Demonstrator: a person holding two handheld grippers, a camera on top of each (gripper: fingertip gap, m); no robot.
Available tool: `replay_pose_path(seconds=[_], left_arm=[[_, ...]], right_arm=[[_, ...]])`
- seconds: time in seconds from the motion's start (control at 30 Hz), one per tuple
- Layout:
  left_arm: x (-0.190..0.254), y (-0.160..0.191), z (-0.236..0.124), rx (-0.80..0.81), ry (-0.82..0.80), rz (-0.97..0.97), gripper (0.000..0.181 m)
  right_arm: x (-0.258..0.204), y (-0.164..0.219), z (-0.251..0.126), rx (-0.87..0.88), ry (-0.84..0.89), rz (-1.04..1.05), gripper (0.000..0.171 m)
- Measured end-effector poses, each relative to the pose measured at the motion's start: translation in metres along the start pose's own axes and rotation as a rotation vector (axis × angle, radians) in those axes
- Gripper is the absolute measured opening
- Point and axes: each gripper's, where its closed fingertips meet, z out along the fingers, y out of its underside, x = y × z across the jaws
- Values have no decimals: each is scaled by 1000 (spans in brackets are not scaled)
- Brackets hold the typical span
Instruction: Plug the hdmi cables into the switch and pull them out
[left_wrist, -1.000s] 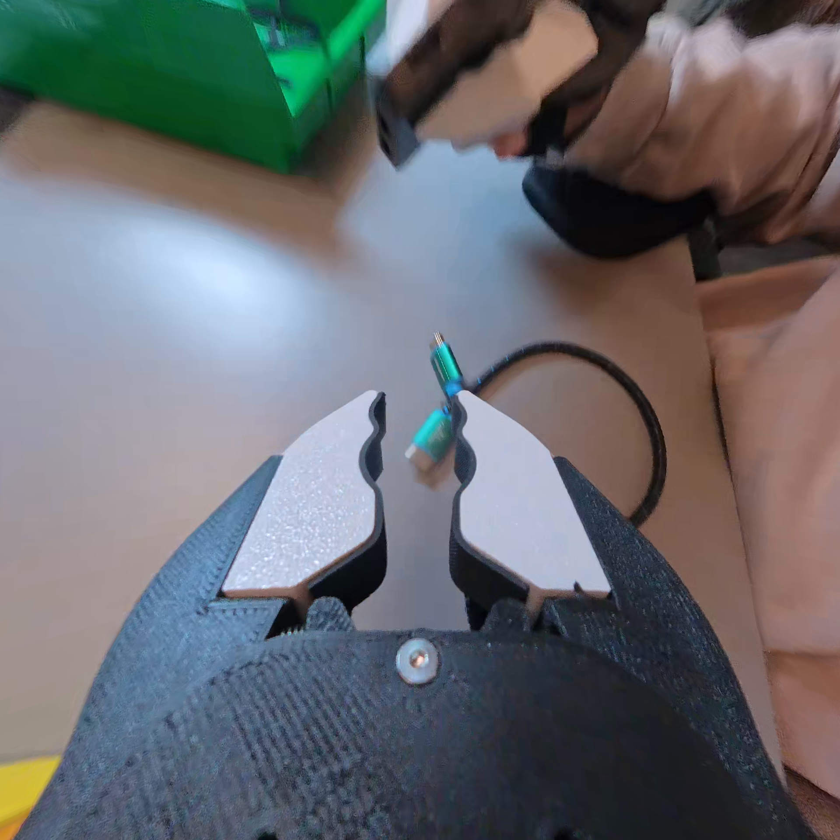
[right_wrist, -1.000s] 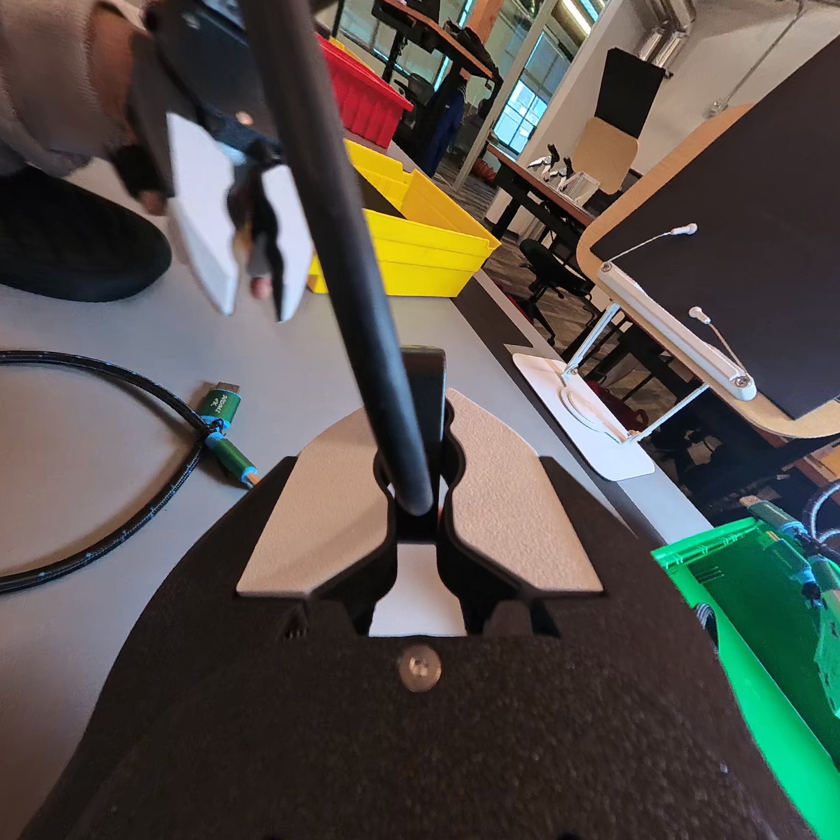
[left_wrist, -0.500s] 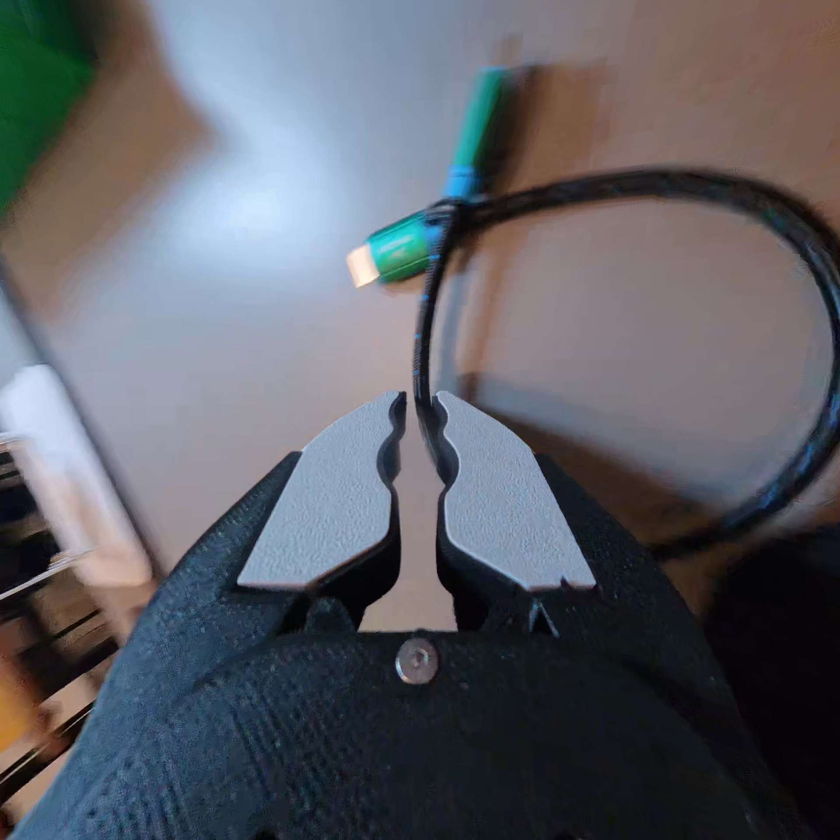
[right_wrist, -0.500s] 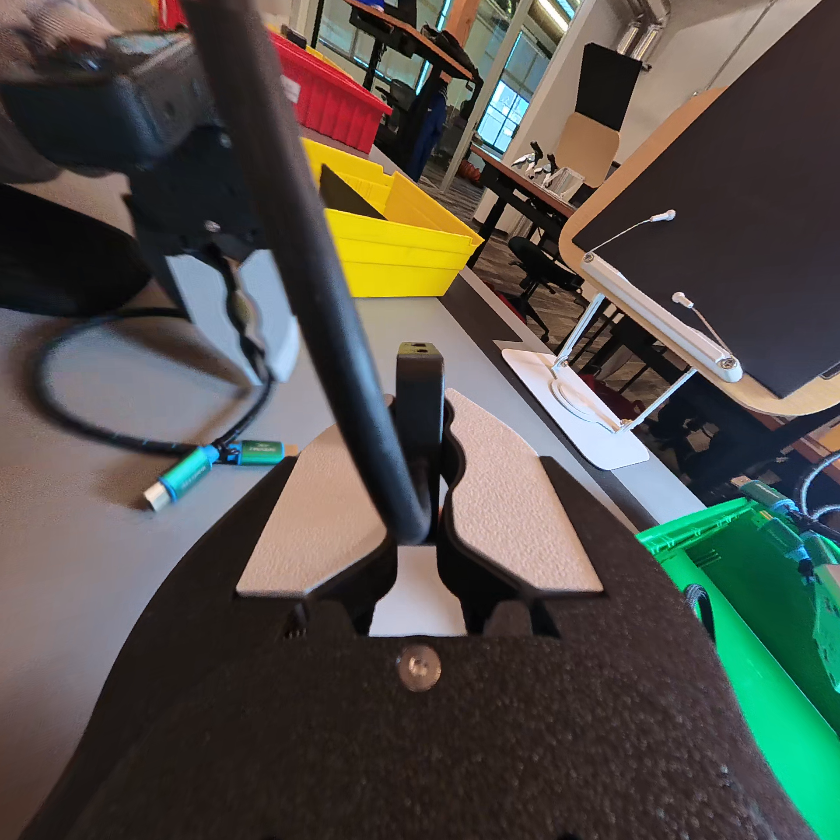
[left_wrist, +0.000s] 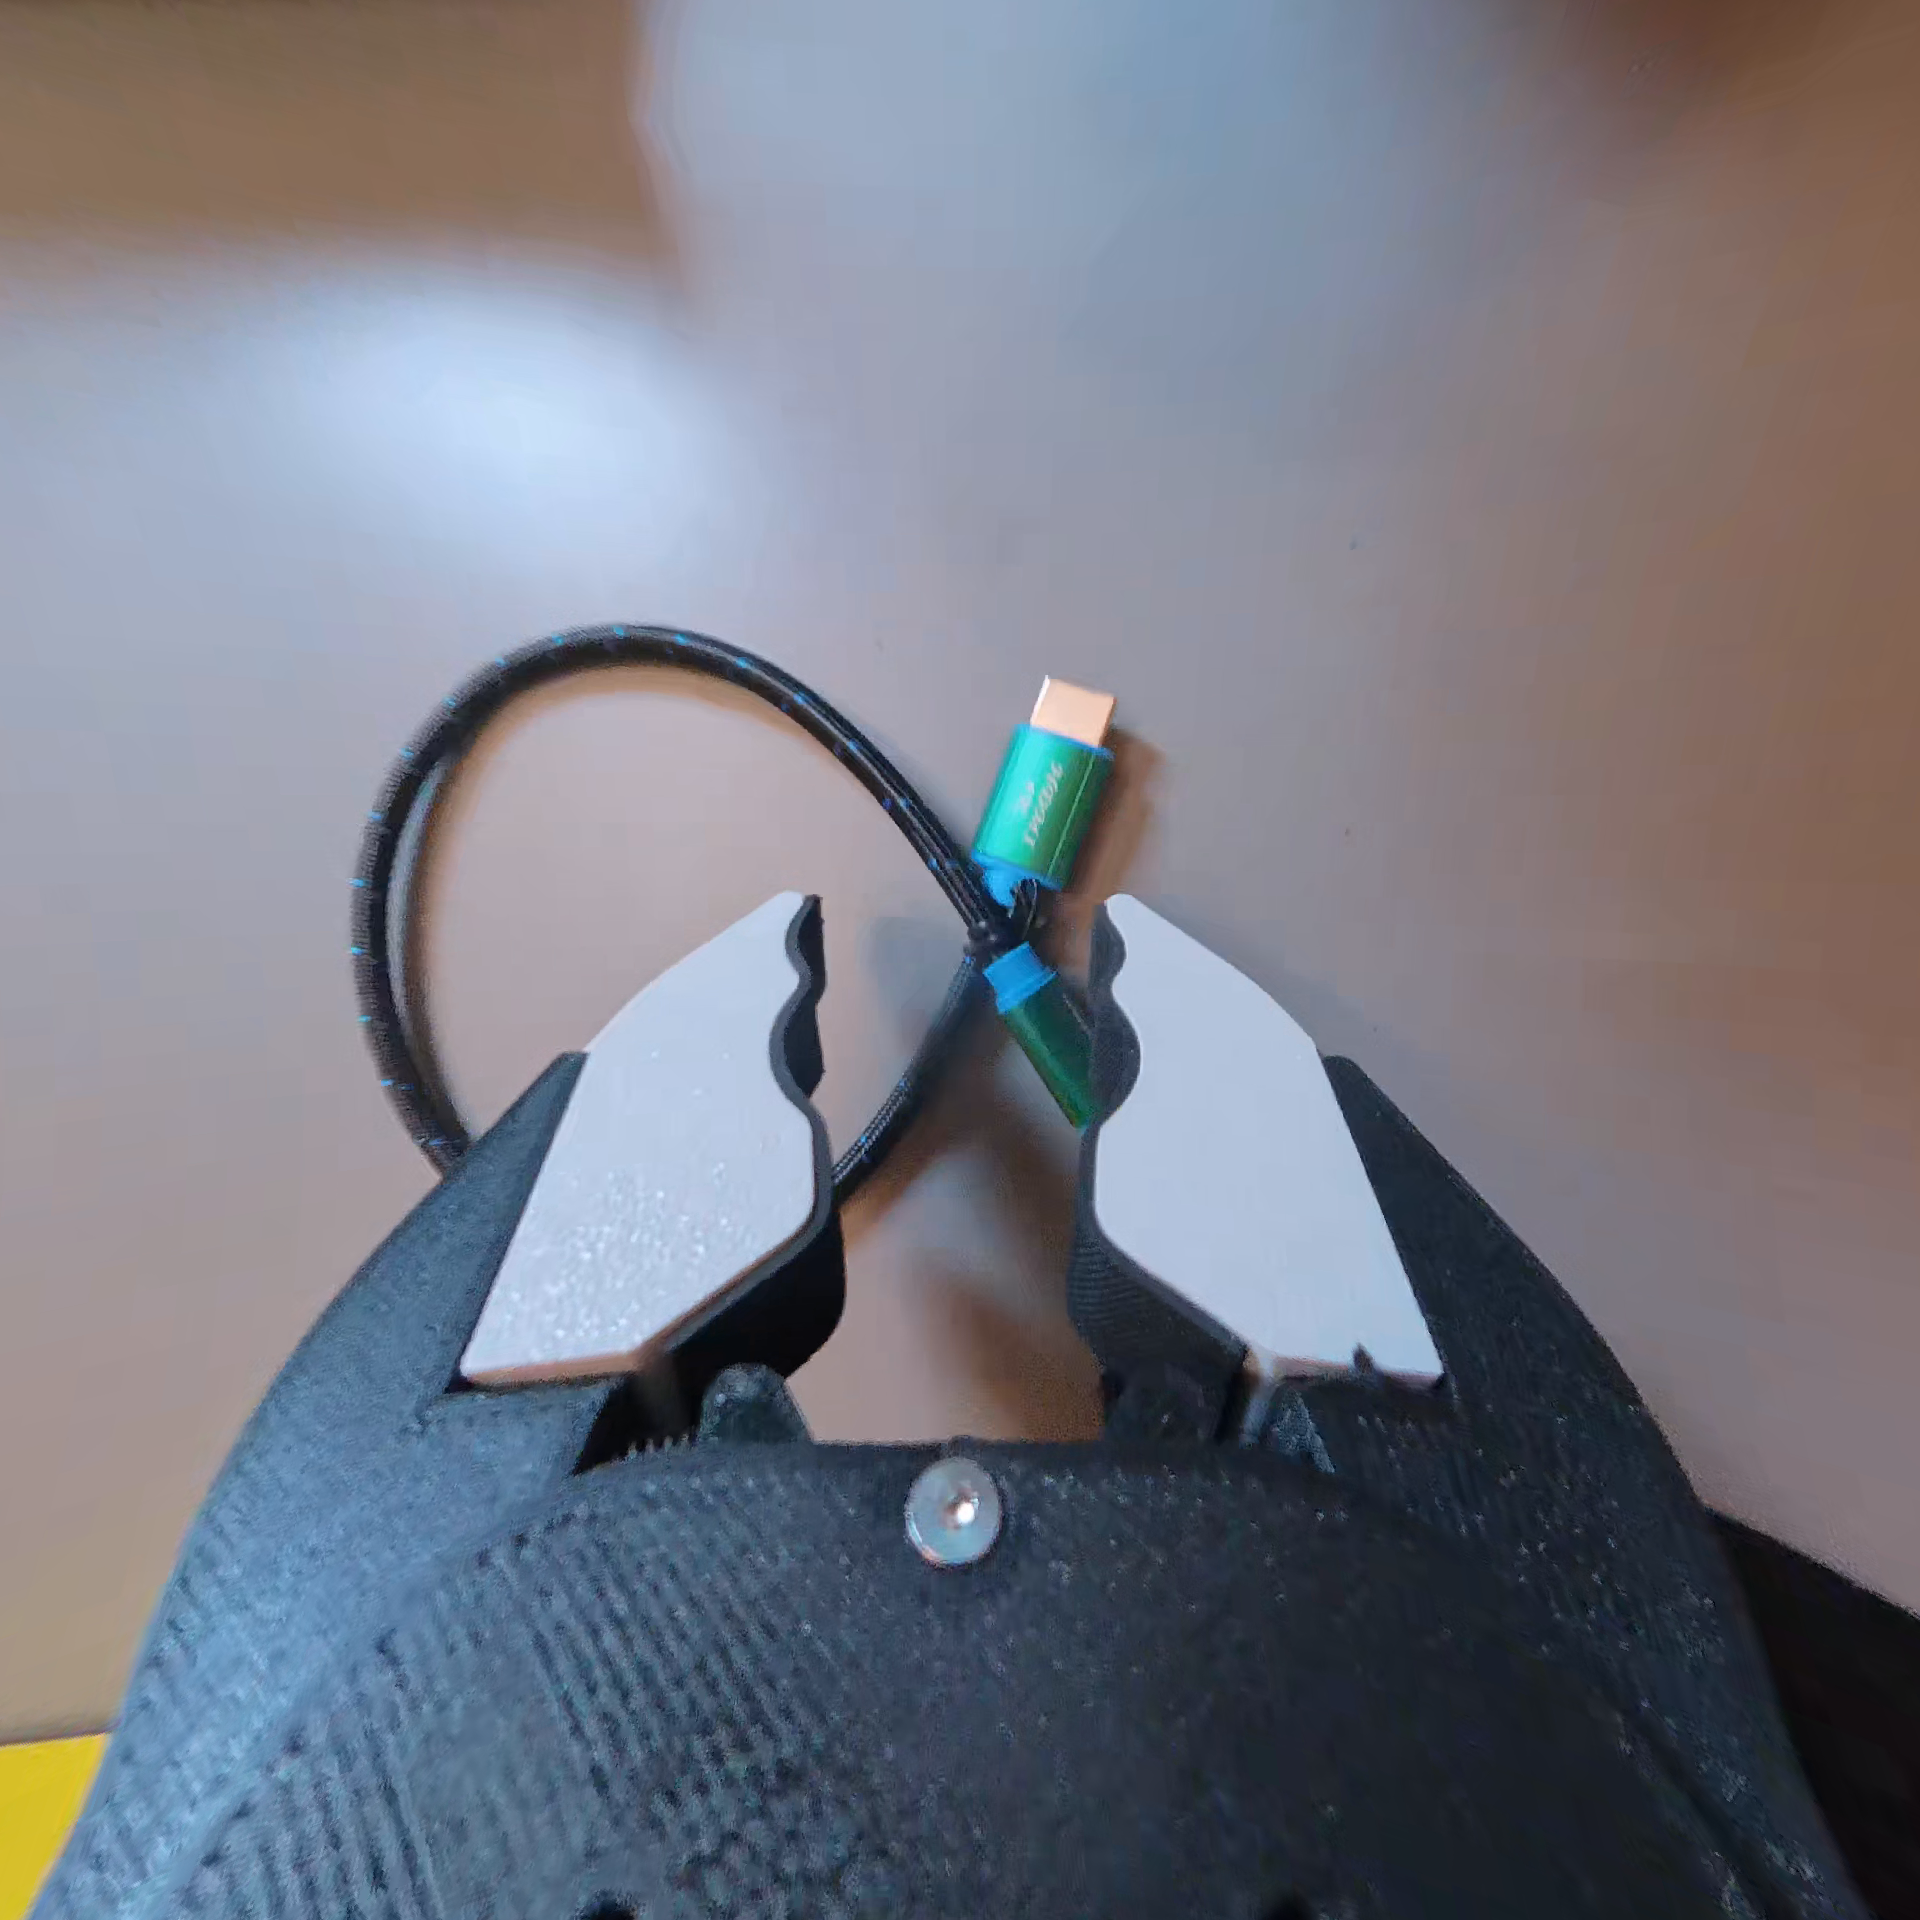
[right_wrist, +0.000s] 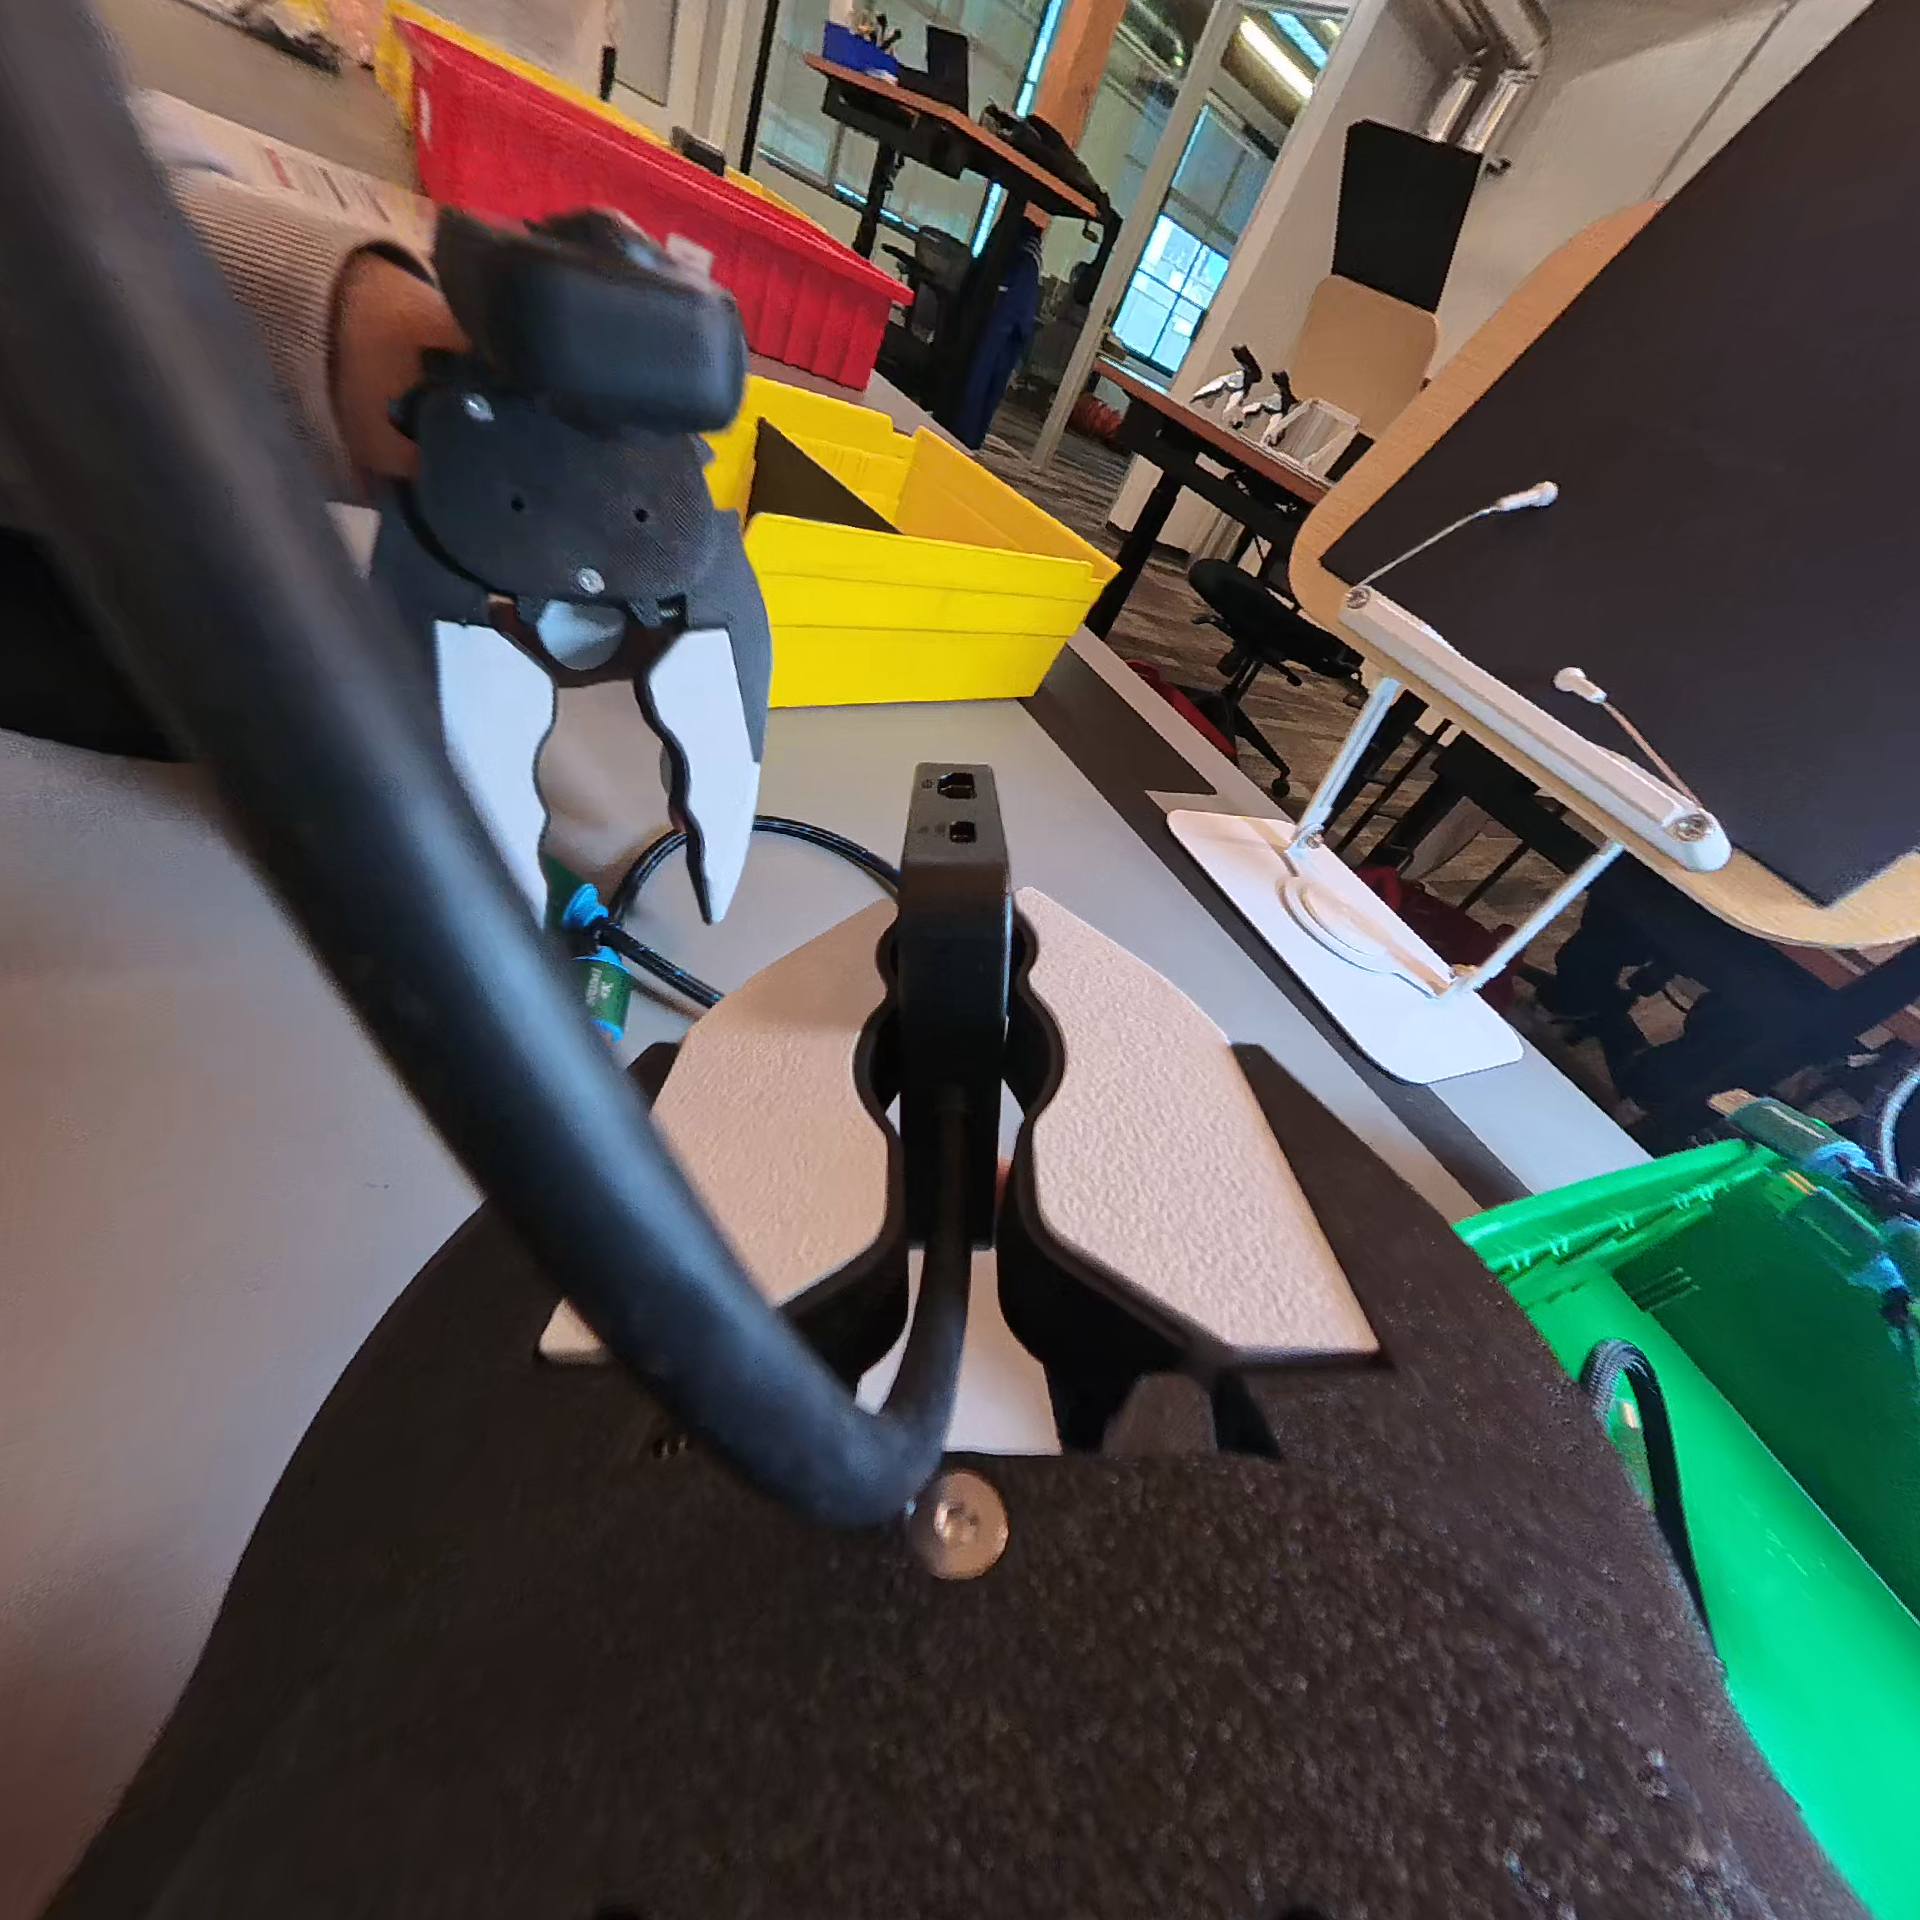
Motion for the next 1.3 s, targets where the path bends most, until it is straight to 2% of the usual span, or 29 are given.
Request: replay_pose_path(seconds=[0.07,0.2,0.33,0.4,0.5,0.63,0.77,0.97,1.3], left_arm=[[3,6,8,-29,39,25,51],[4,-1,14,-32,87,1,27],[-2,-9,20,17,56,-72,22],[-12,-10,18,31,-34,-78,18],[-23,-13,5,86,-113,-120,14],[-27,-29,-14,218,-115,-240,14],[-27,-41,-16,277,-86,-338,13],[-31,-37,0,174,-113,-430,13],[-37,-31,11,32,-53,-499,13]], right_arm=[[-5,-1,0,-2,-27,0,15],[-8,-1,1,2,-50,11,15],[-11,-1,-1,23,-75,0,14],[-12,2,0,4,-68,-36,14],[-11,18,5,-118,-16,-182,14],[-5,54,14,-357,88,-460,14],[-3,73,26,-515,167,-716,14],[-10,84,44,-632,204,-890,14],[-11,97,44,-716,186,-899,14]])
